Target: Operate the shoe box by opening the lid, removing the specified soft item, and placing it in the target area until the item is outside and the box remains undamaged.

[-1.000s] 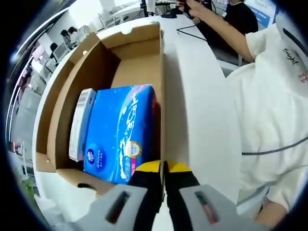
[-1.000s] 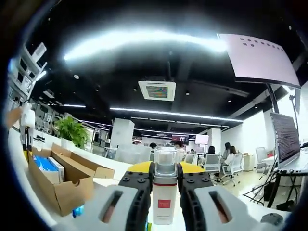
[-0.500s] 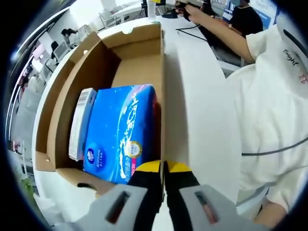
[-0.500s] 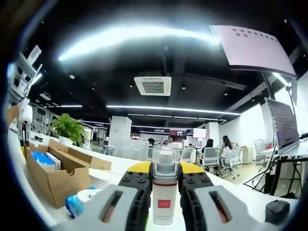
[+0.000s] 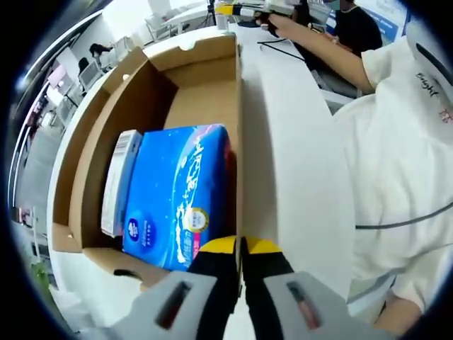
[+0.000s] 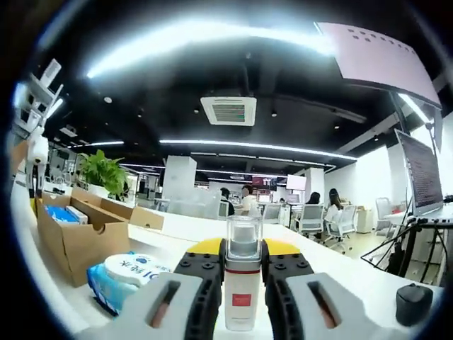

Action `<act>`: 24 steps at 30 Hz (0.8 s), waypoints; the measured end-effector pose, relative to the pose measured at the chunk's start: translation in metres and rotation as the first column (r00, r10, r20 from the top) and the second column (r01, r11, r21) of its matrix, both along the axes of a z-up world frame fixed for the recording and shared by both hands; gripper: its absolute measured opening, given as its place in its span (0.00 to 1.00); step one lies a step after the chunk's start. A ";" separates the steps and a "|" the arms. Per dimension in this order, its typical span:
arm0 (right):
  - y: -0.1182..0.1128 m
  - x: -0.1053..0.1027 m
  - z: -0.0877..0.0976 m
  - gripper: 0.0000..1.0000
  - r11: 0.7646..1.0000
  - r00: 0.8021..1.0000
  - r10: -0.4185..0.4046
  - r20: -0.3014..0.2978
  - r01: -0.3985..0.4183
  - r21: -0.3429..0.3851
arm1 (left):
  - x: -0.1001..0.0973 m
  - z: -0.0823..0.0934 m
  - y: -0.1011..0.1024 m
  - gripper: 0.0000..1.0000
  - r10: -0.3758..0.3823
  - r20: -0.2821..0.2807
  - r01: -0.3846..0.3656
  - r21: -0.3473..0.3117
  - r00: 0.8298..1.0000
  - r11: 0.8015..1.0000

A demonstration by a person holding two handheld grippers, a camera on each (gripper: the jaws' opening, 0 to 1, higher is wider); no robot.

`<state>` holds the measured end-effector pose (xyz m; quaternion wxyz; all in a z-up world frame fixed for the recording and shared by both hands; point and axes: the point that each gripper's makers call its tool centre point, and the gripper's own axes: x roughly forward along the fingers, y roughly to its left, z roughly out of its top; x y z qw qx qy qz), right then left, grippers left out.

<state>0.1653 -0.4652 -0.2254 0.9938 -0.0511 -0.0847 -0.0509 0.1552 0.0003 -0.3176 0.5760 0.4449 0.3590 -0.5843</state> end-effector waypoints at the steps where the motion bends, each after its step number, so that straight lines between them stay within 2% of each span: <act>1: 0.000 0.001 -0.002 0.19 1.000 1.000 0.001 -0.004 -0.001 0.010 | 0.000 0.000 0.000 0.01 -0.001 0.001 0.001 0.000 1.000 1.000; 2: -0.001 0.001 -0.005 0.19 0.999 1.000 0.005 -0.013 -0.004 0.034 | 0.000 0.000 0.000 0.01 -0.001 0.001 0.001 -0.001 1.000 1.000; 6: -0.002 0.002 -0.008 0.19 0.999 1.000 0.001 -0.014 -0.001 0.045 | 0.000 0.000 0.000 0.01 -0.001 0.002 0.001 -0.002 1.000 1.000; 13: 0.000 0.003 -0.019 0.19 1.000 0.999 0.002 -0.046 -0.001 0.019 | -0.001 0.001 0.000 0.01 -0.003 0.004 0.003 -0.003 1.000 1.000; 15: 0.002 0.004 -0.018 0.19 1.000 0.999 0.019 -0.044 -0.019 0.010 | -0.001 0.001 0.000 0.01 -0.004 0.004 0.004 -0.002 1.000 1.000; 20: 0.000 0.004 -0.019 0.19 1.000 0.999 0.005 -0.041 -0.005 0.001 | -0.003 0.001 -0.001 0.01 -0.004 0.003 0.004 -0.002 1.000 1.000; 24: 0.001 0.004 -0.020 0.20 1.000 0.998 0.011 -0.063 -0.012 -0.014 | -0.003 0.001 -0.001 0.01 -0.006 0.006 0.006 -0.003 1.000 1.000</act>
